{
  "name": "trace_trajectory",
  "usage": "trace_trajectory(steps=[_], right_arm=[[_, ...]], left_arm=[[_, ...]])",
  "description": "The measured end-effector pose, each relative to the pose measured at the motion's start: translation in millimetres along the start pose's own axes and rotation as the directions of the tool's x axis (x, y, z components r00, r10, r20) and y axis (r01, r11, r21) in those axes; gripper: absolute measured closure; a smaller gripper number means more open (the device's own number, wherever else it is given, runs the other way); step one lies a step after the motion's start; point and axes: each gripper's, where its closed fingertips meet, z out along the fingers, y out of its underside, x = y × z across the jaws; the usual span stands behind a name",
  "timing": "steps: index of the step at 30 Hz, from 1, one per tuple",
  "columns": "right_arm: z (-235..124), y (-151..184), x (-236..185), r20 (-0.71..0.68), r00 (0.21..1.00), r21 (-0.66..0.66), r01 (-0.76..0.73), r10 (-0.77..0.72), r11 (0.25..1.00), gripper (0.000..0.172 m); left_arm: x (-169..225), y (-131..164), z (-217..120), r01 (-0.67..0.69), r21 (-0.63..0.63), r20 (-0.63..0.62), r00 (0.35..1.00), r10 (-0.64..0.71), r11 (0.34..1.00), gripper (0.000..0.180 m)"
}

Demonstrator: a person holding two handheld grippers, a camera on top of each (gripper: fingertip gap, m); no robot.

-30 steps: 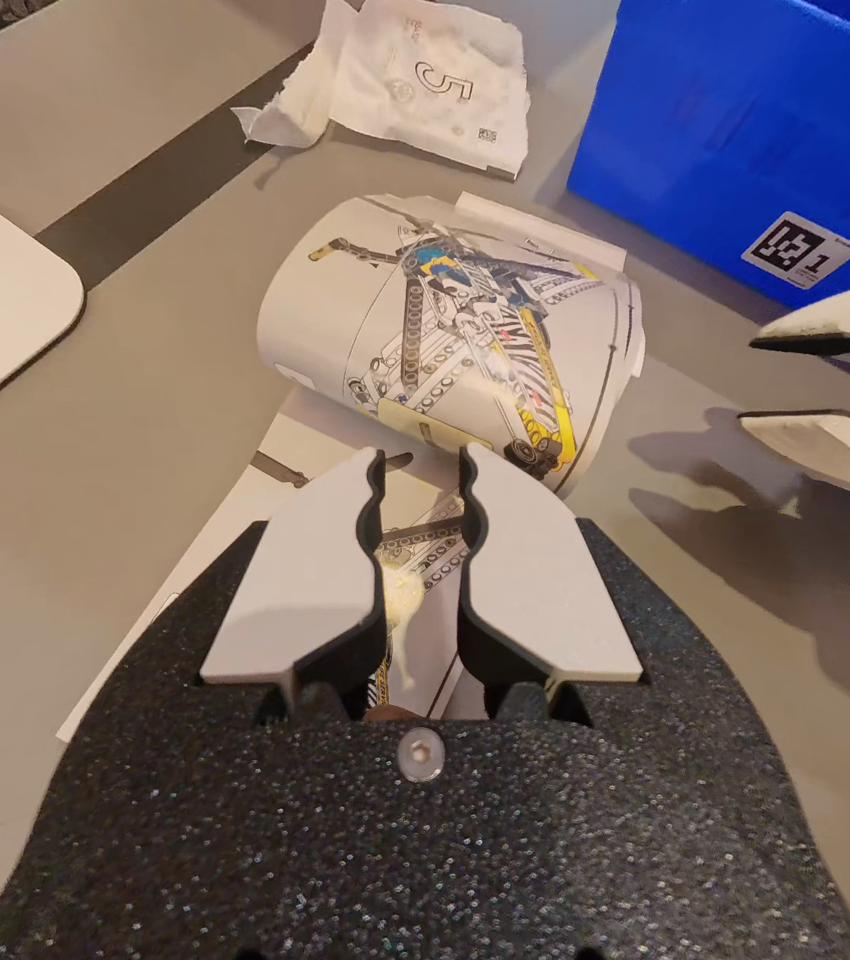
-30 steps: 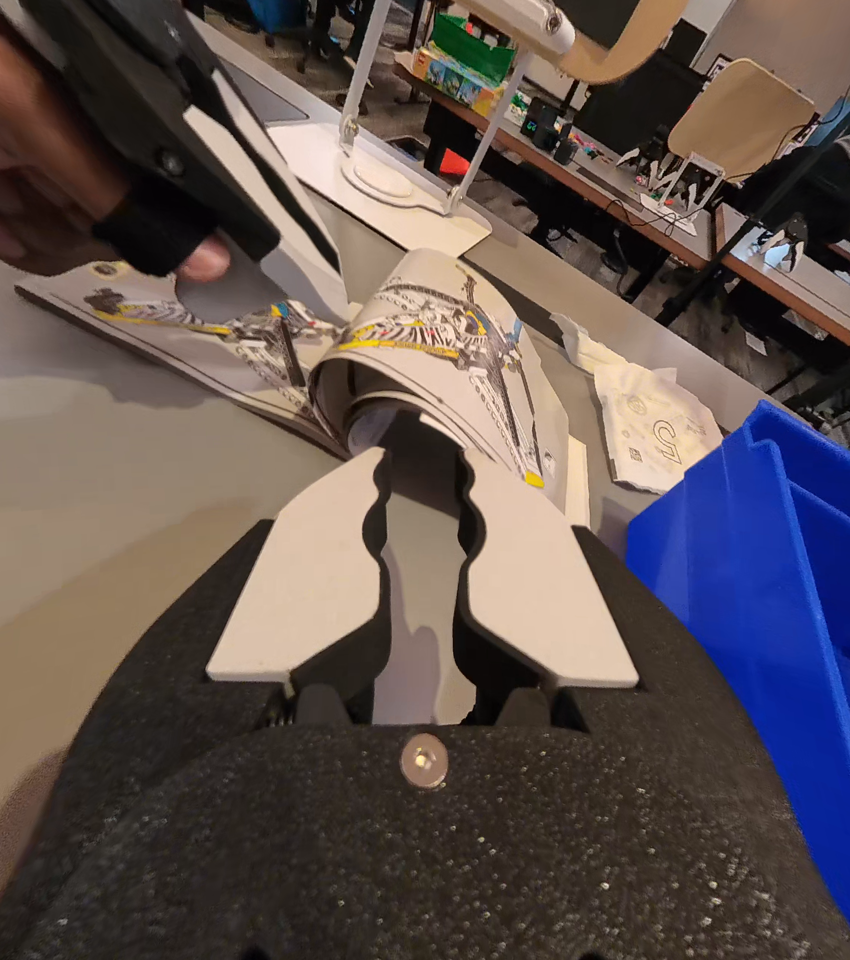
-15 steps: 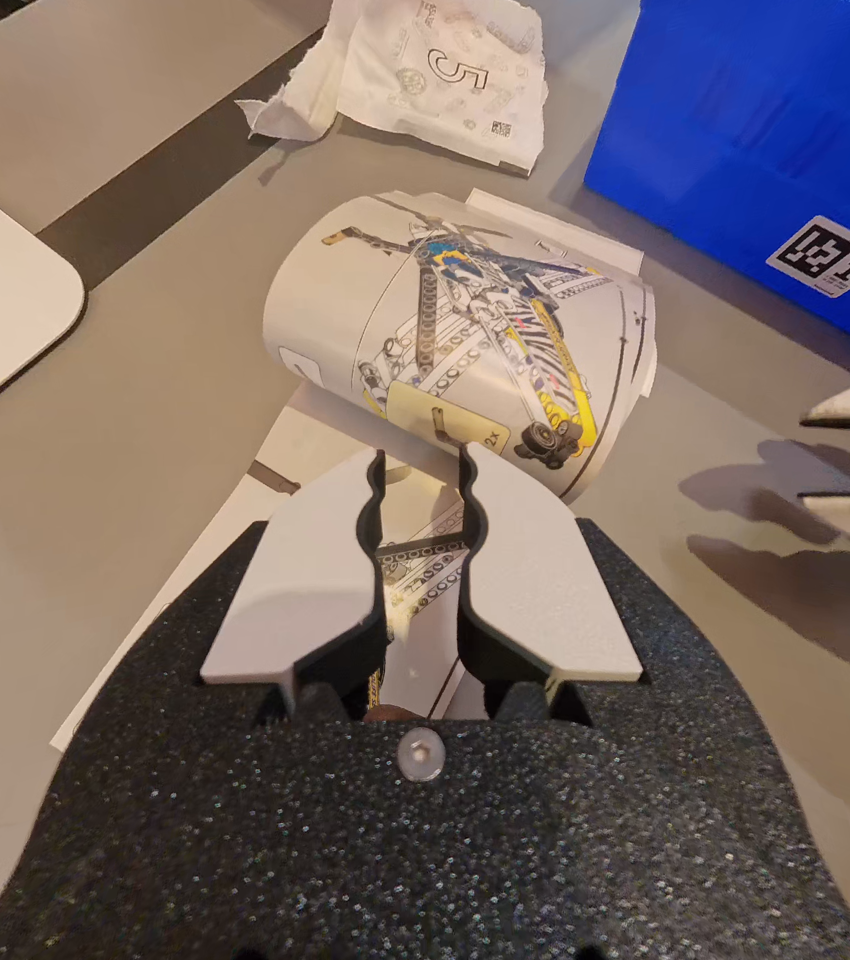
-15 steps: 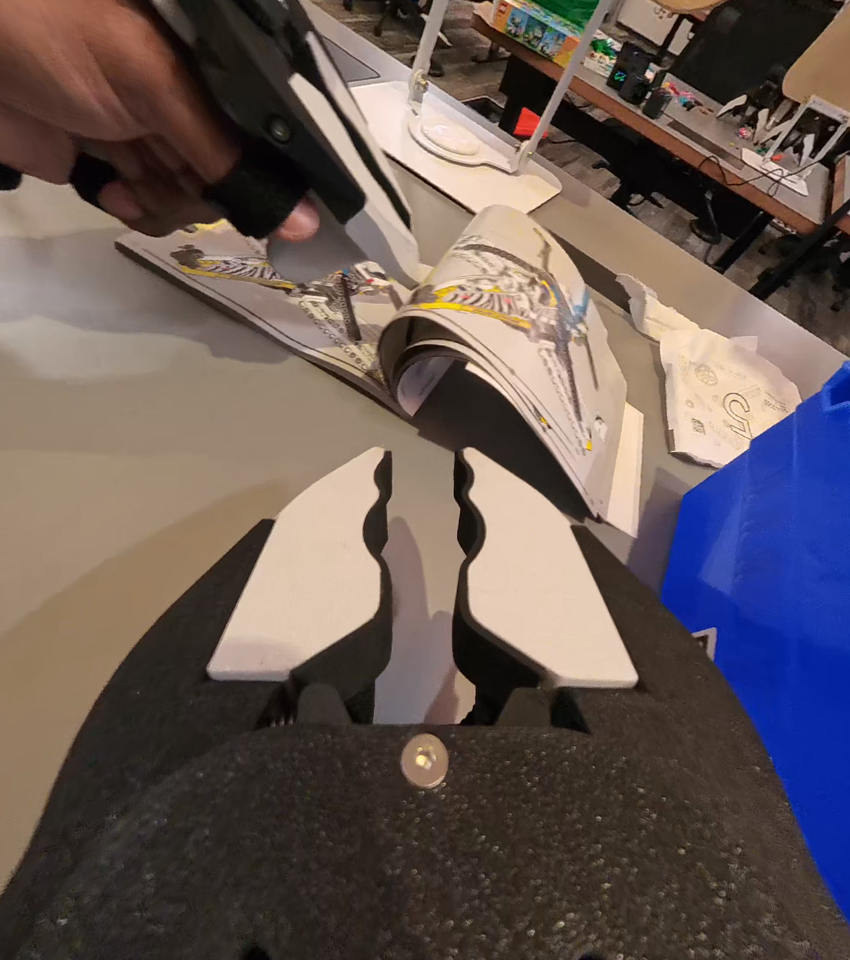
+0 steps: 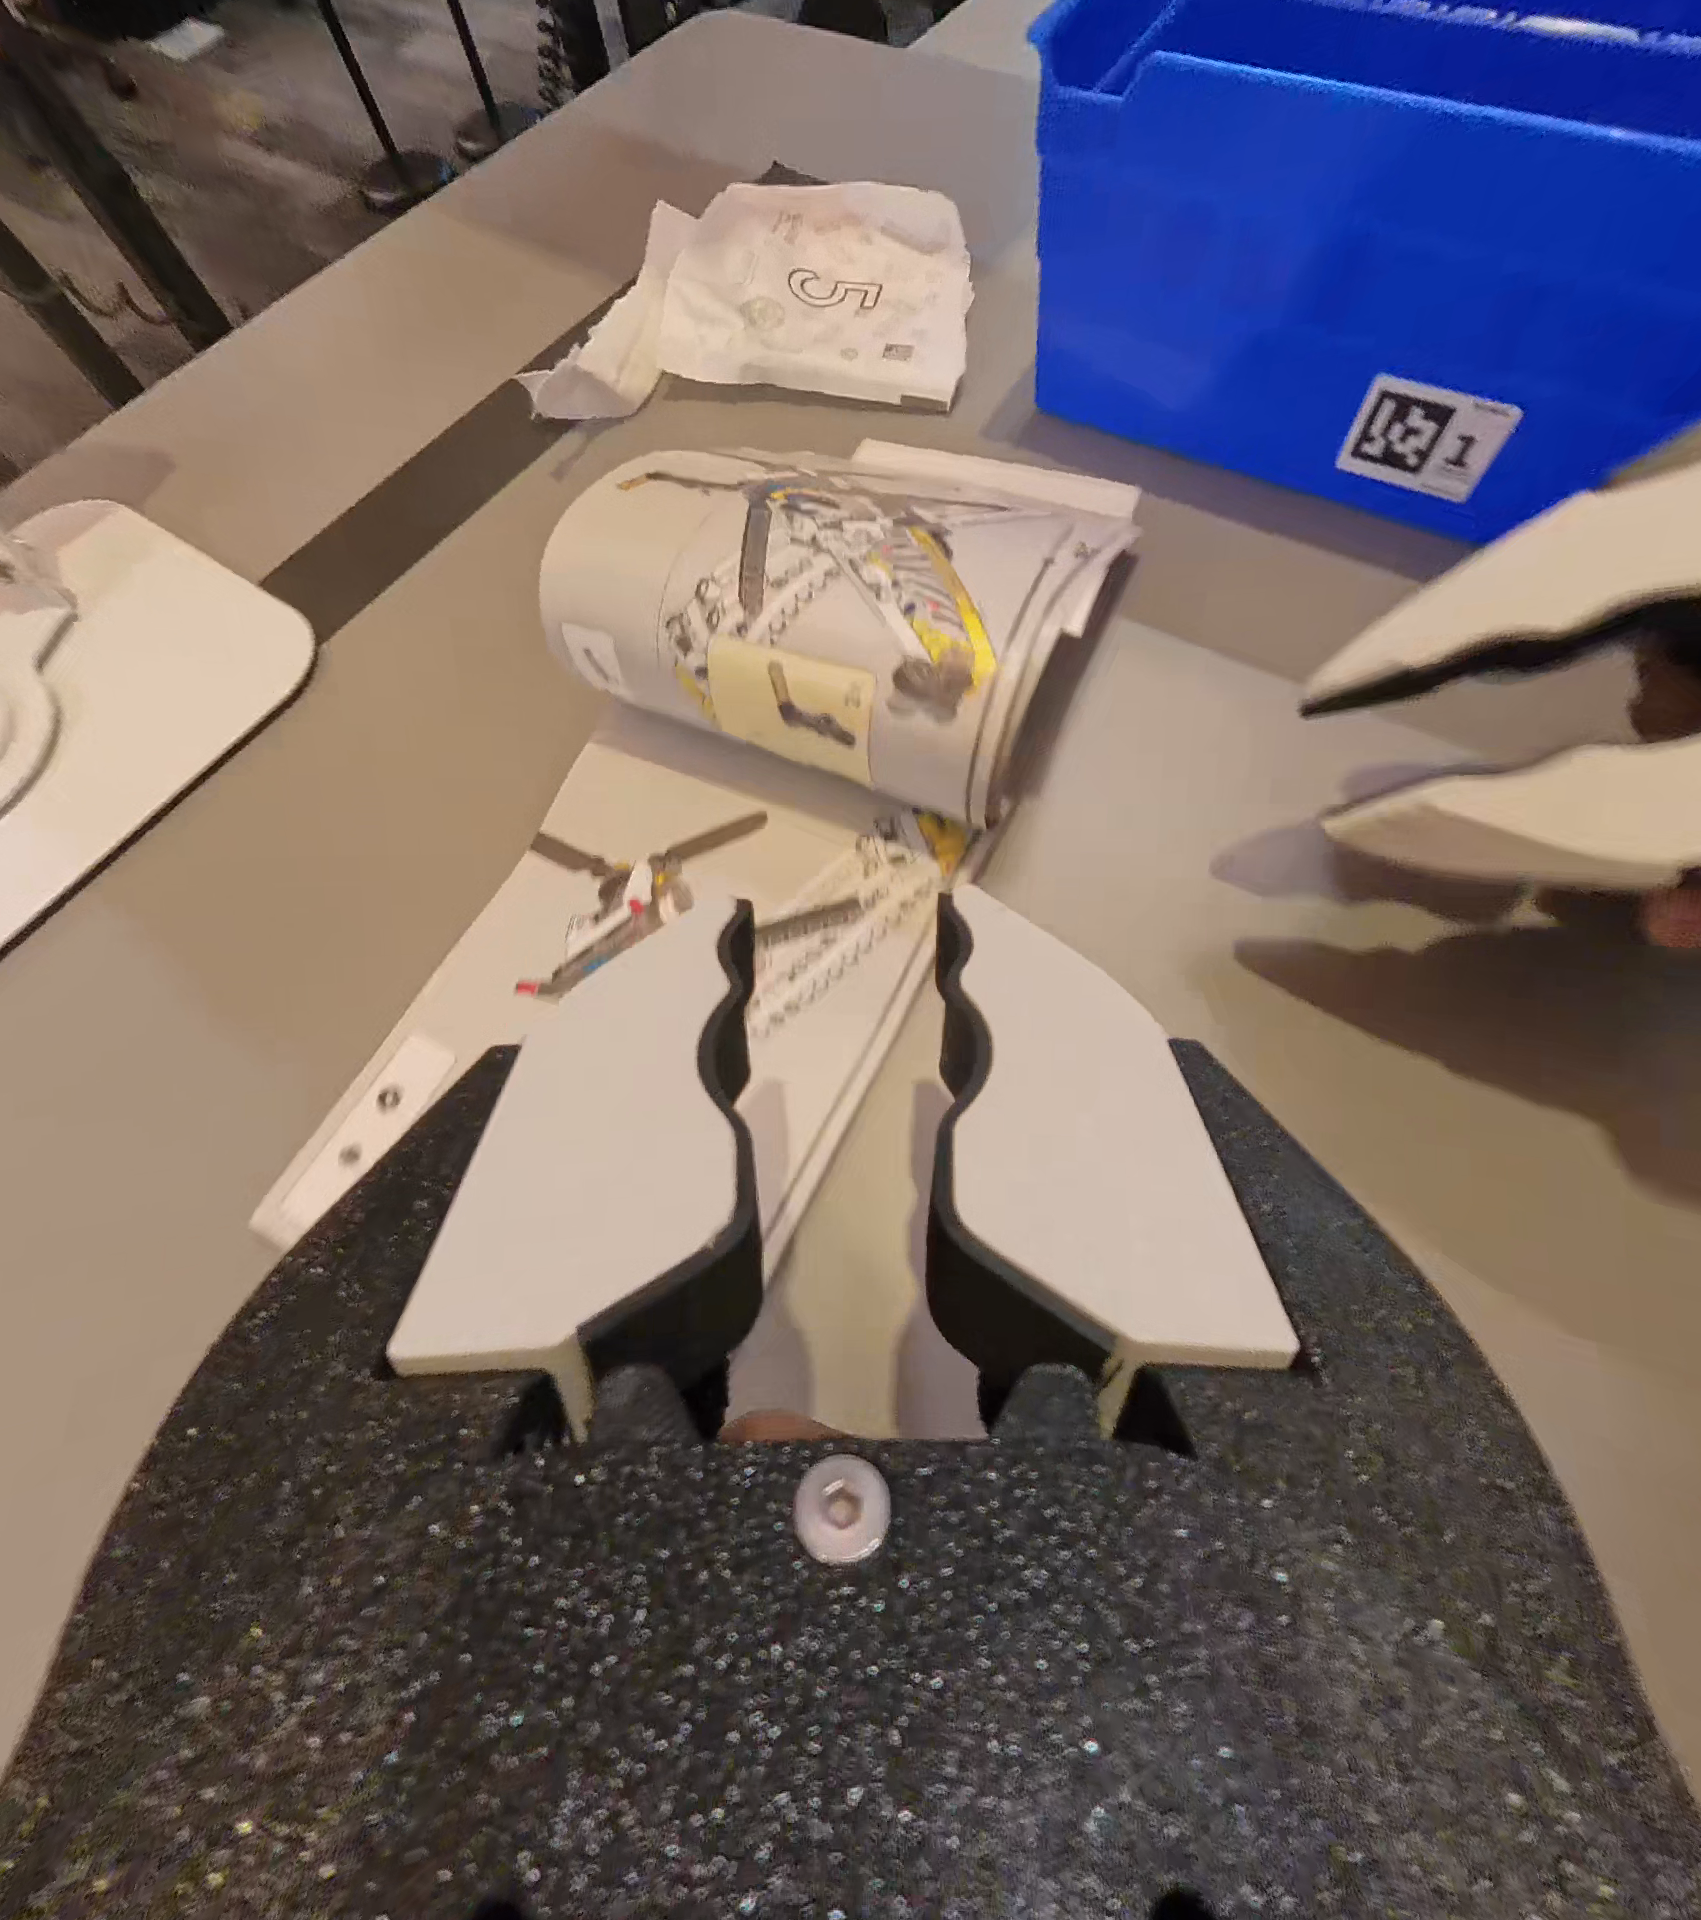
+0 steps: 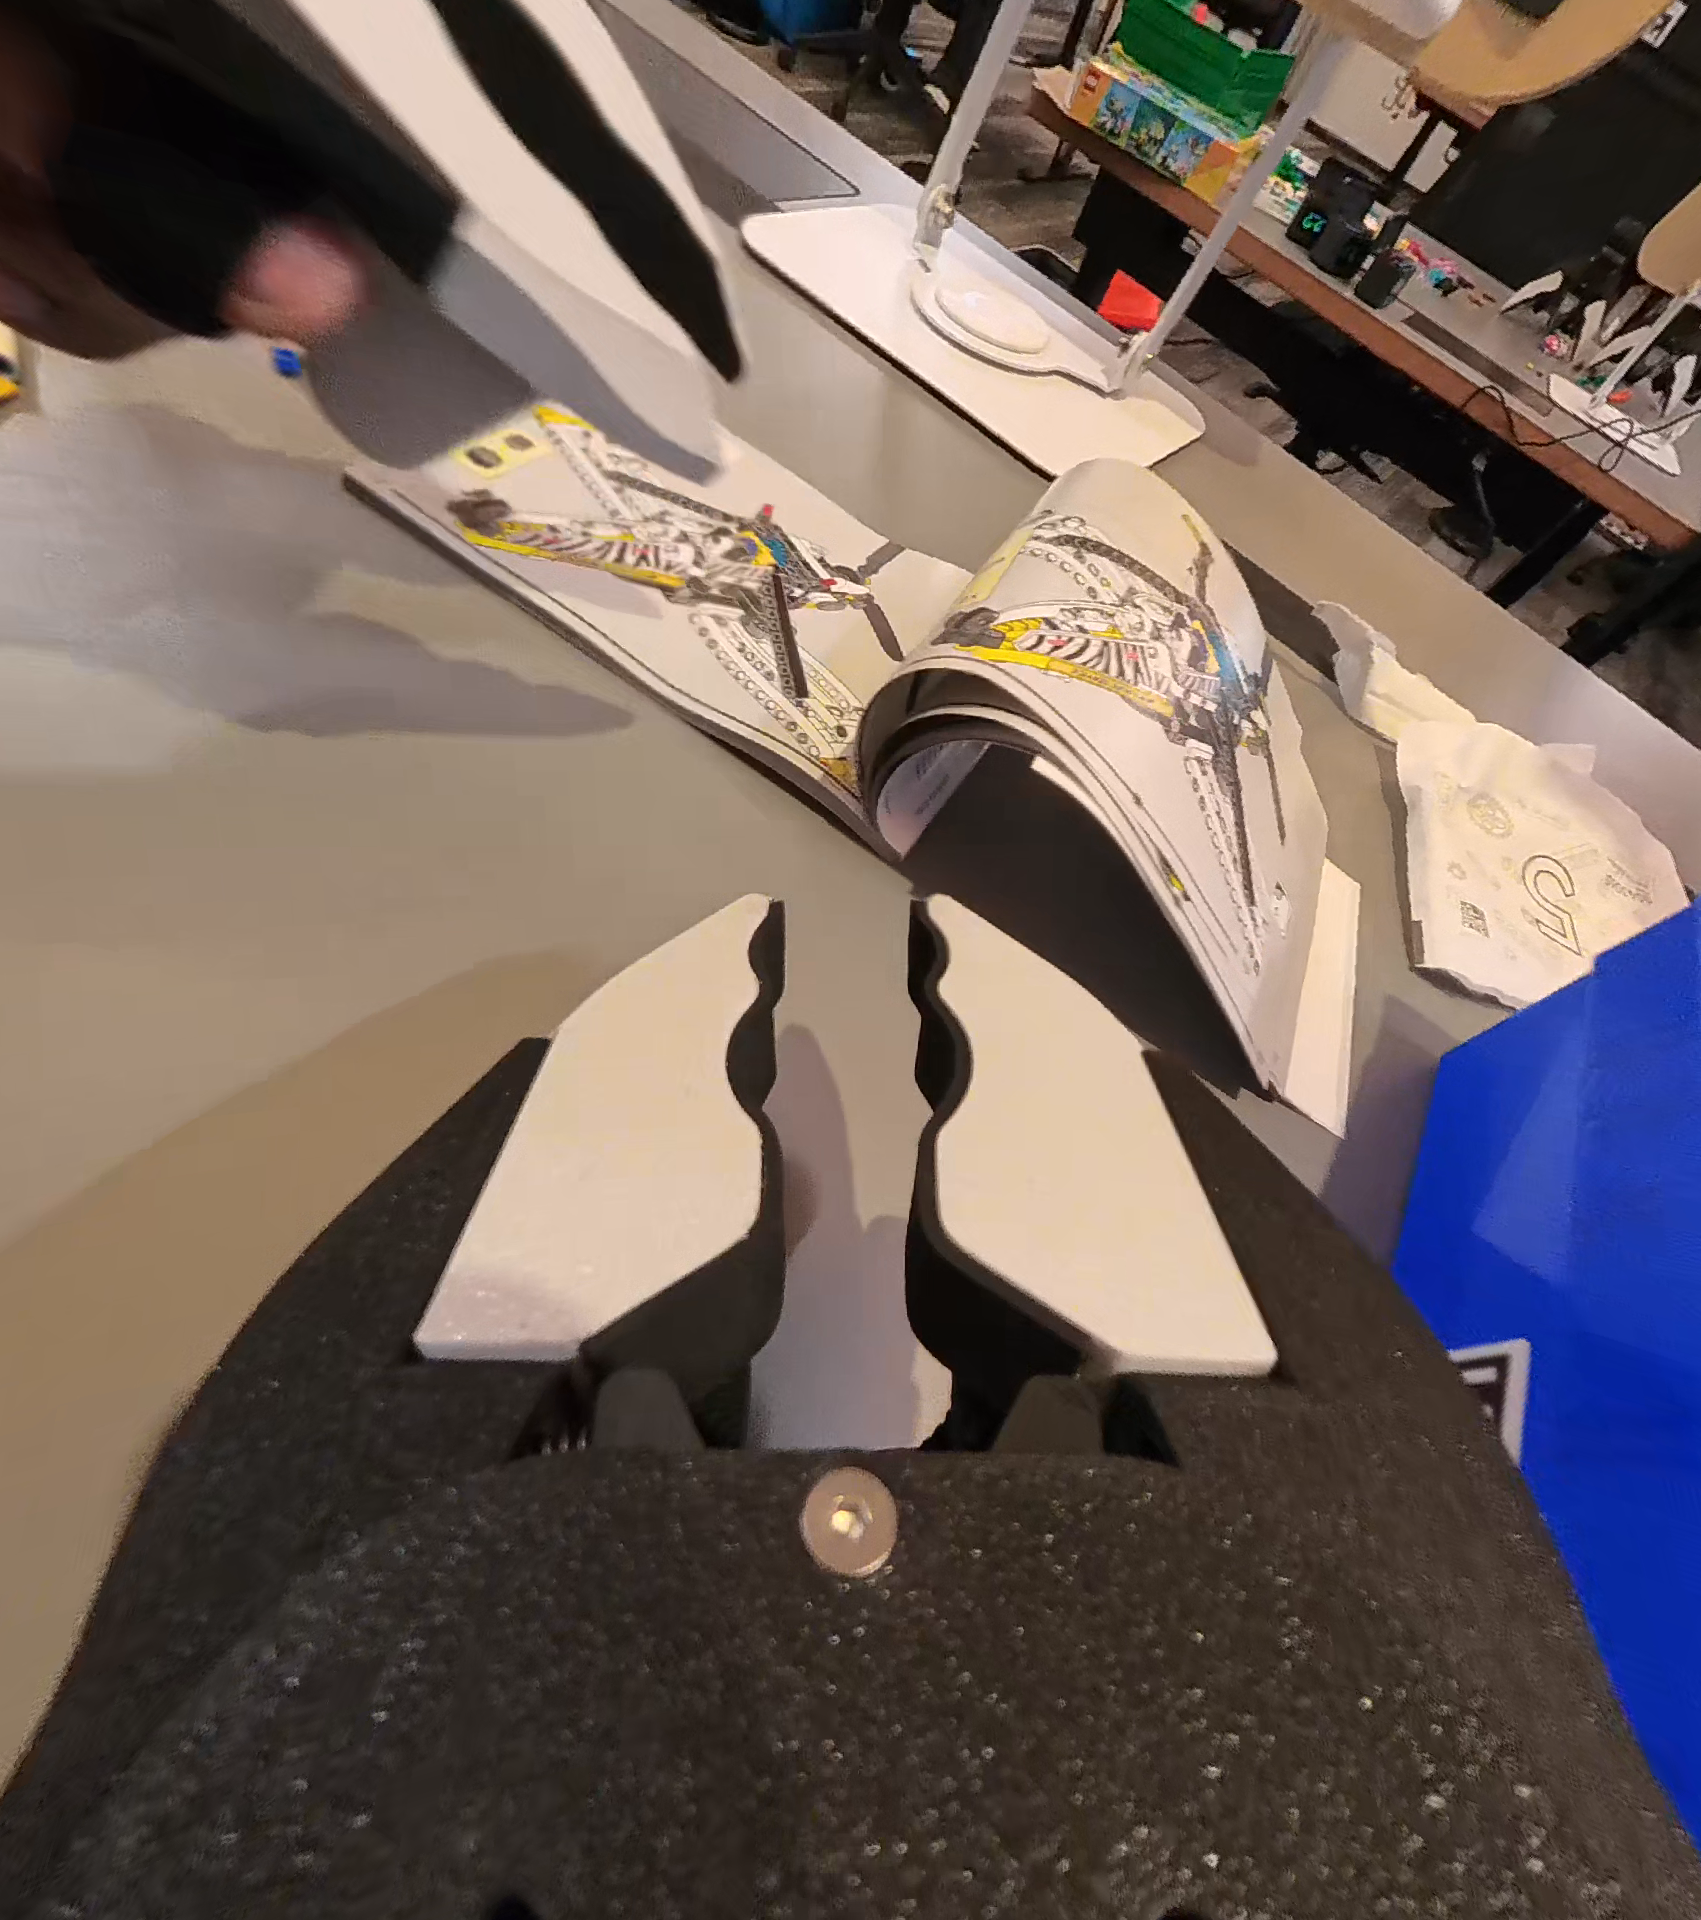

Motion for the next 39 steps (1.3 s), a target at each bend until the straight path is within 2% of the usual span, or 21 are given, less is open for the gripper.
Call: trace_trajectory(steps=[4, 6, 10, 12, 14, 18, 26, 33, 36, 39], right_arm=[[6, -1, -12, 0.063, 0.998, 0.018, -0.010, 0.009, 1.000, 0.149], [8, -3, -19, 0.092, 0.996, 0.024, -0.010, 0.008, 1.000, 0.149], [14, -23, -46, 0.194, 0.981, 0.064, -0.020, 0.007, 0.998, 0.149], [19, -35, -63, 0.243, 0.970, 0.077, 0.008, -0.026, 0.997, 0.149], [25, -45, -83, 0.283, 0.957, 0.079, 0.039, -0.060, 0.996, 0.149], [36, -61, -124, 0.375, 0.922, 0.083, 0.073, -0.099, 0.994, 0.150], [60, -74, -176, 0.467, 0.865, 0.062, 0.176, -0.185, 0.982, 0.150], [86, -81, -206, 0.527, 0.825, 0.063, 0.203, -0.206, 0.977, 0.150], [89, -81, -207, 0.526, 0.823, 0.064, 0.215, -0.215, 0.975, 0.150], [85, -83, -203, 0.540, 0.822, 0.081, 0.165, -0.182, 0.983, 0.150]], left_arm=[[1, 19, -62, -0.027, 0.068, 0.037, 0.999, 0.025, 0.997, 0.147], [-13, 29, -103, -0.061, 0.102, 0.110, 0.993, 0.050, 0.993, 0.147], [-76, 59, -195, -0.138, 0.073, 0.335, 0.936, 0.106, 0.988, 0.147], [-111, 82, -230, -0.086, 0.032, 0.403, 0.913, 0.066, 0.996, 0.147], [-141, 104, -250, -0.004, 0.028, 0.442, 0.897, -0.008, 1.000, 0.147], [-176, 141, -253, 0.121, 0.021, 0.465, 0.878, -0.117, 0.992, 0.147], [-200, 159, -241, 0.185, 0.142, 0.496, 0.837, -0.232, 0.972, 0.147], [-189, 176, -239, 0.198, 0.124, 0.449, 0.863, -0.233, 0.972, 0.147], [-180, 175, -238, 0.189, 0.122, 0.401, 0.889, -0.223, 0.974, 0.144], [-167, 170, -238, 0.173, 0.114, 0.331, 0.922, -0.202, 0.978, 0.139]])
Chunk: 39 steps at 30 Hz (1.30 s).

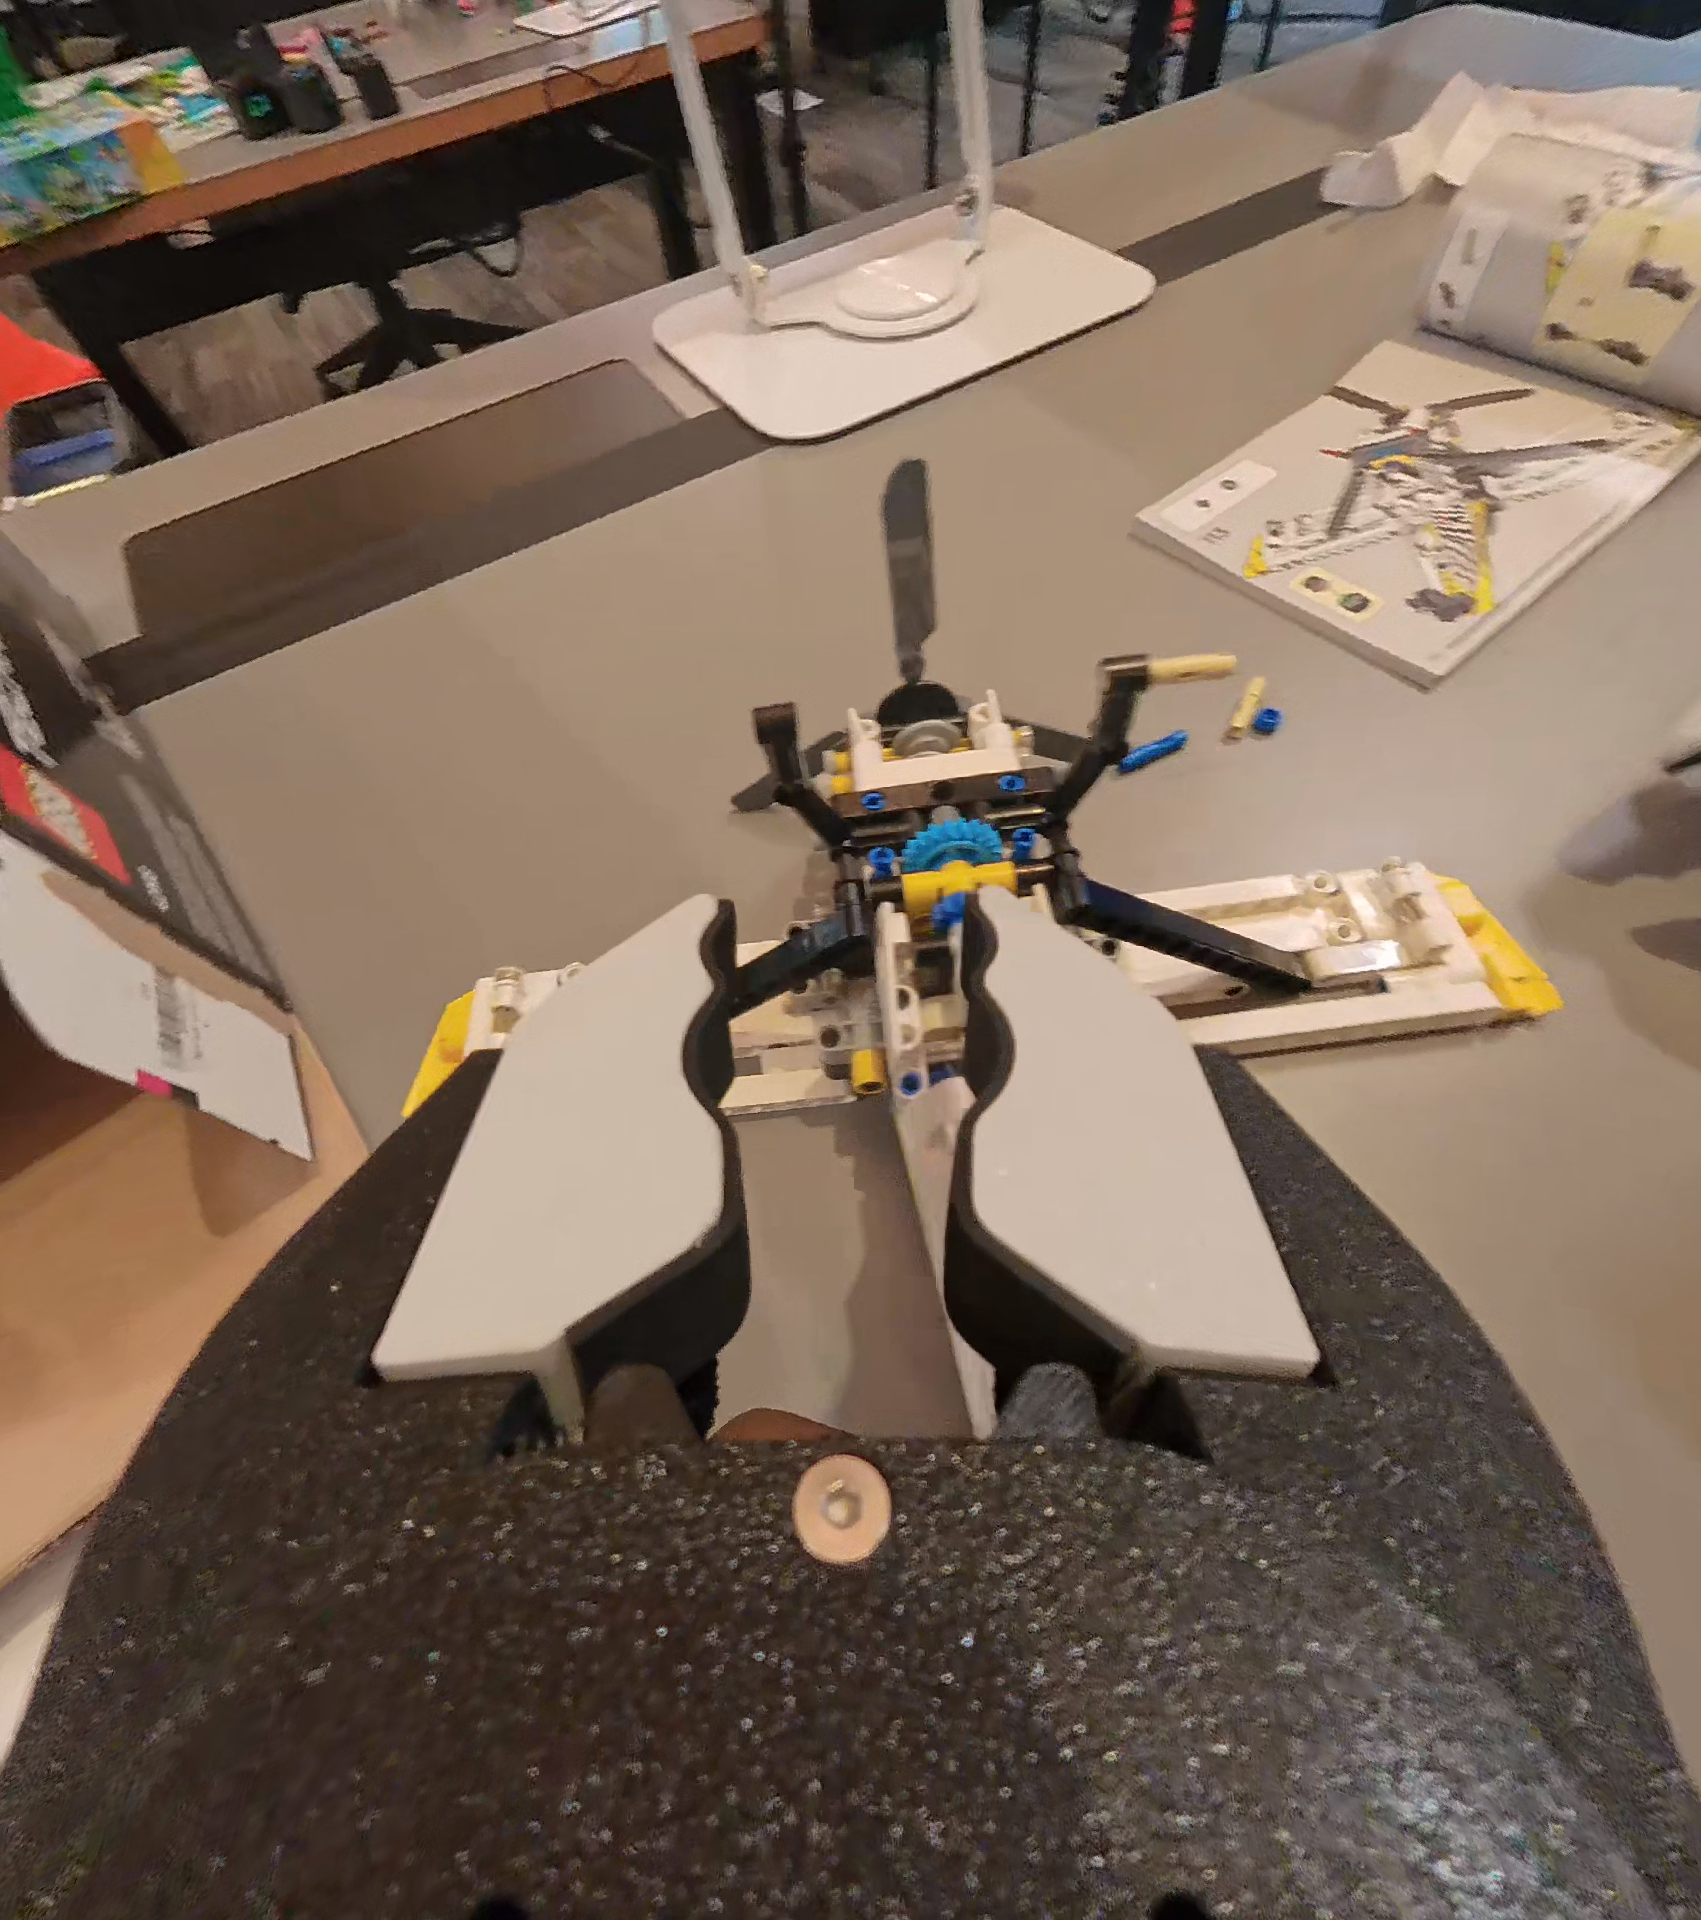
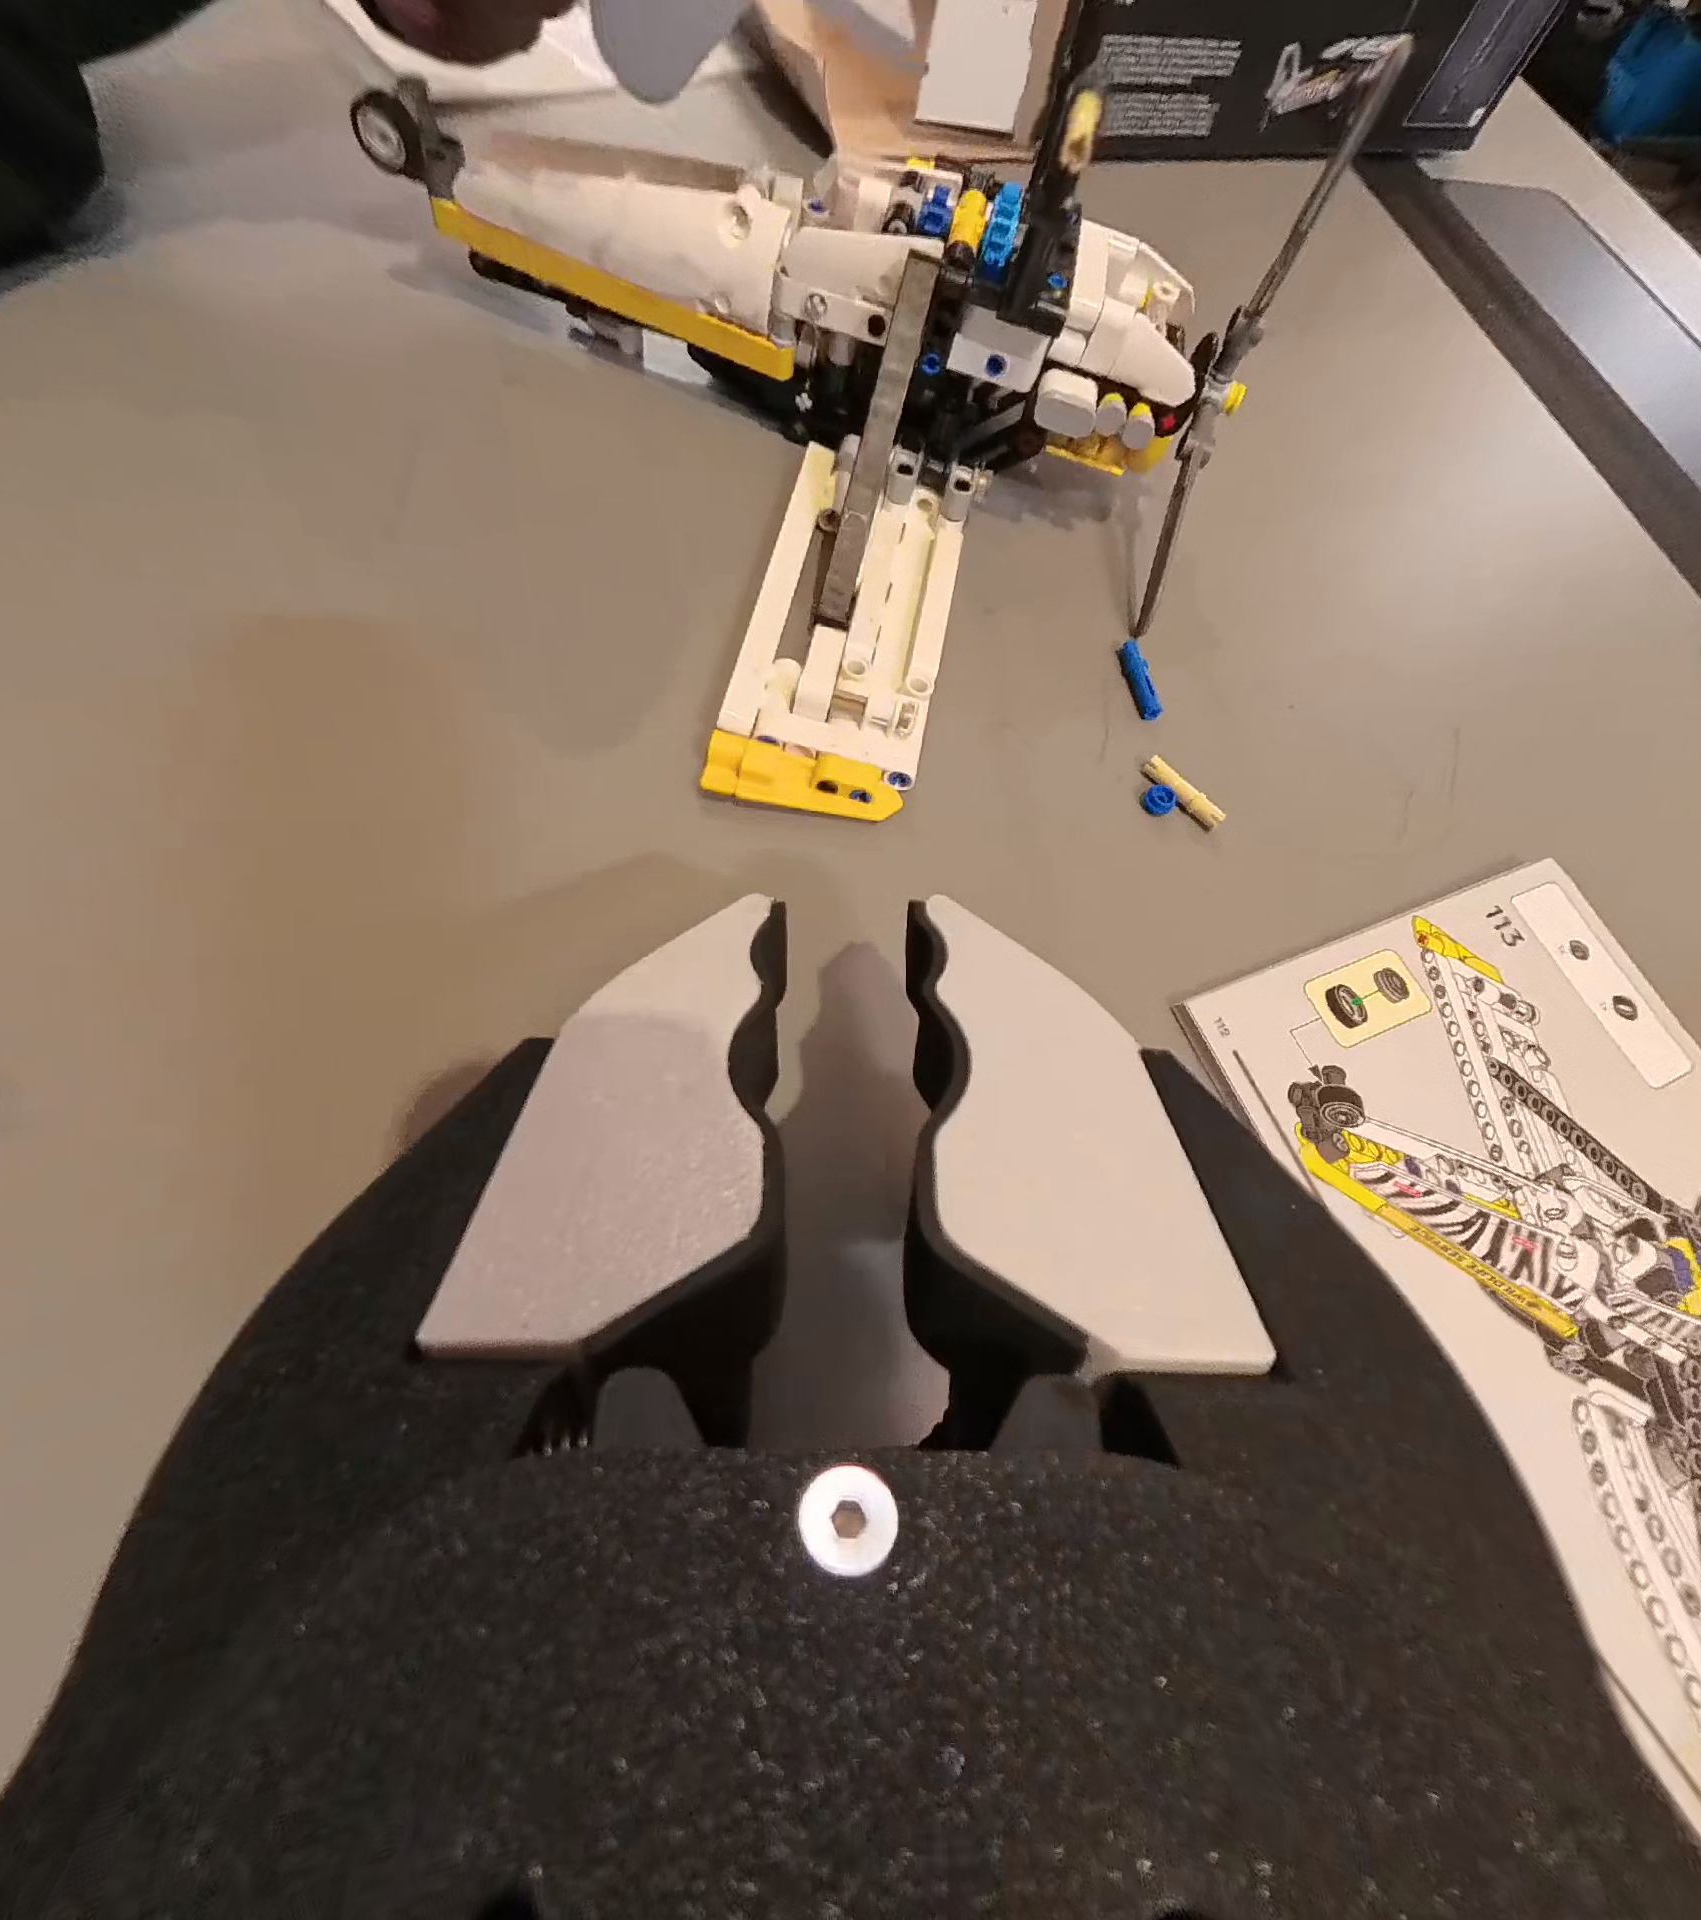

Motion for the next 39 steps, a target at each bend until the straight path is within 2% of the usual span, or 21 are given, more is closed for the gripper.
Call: trace_trajectory(steps=[7, 15, 31, 37, 39], right_arm=[[-9, 1, -4, 0.052, 0.999, 0.028, -0.007, 0.005, 1.000, 0.150], [-22, 10, -7, 0.034, 0.997, 0.031, 0.071, -0.072, 0.997, 0.150], [-24, 13, -8, 0.013, 0.995, 0.018, 0.097, -0.098, 0.995, 0.150], [-24, 14, -8, 0.013, 0.995, 0.014, 0.103, -0.103, 0.995, 0.150], [-24, 14, -8, 0.013, 0.995, 0.011, 0.104, -0.104, 0.995, 0.150]], left_arm=[[12, 4, -6, -0.034, -0.071, -0.079, 0.996, 0.028, 0.997, 0.129], [14, 35, 0, -0.068, -0.254, -0.052, 0.997, 0.056, 0.965, 0.121], [10, 39, -4, -0.044, -0.288, 0.008, 0.999, 0.048, 0.957, 0.118], [14, 54, -6, -0.039, -0.351, 0.016, 0.999, 0.047, 0.935, 0.118], [17, 60, -6, -0.033, -0.379, 0.031, 0.998, 0.049, 0.925, 0.124]])
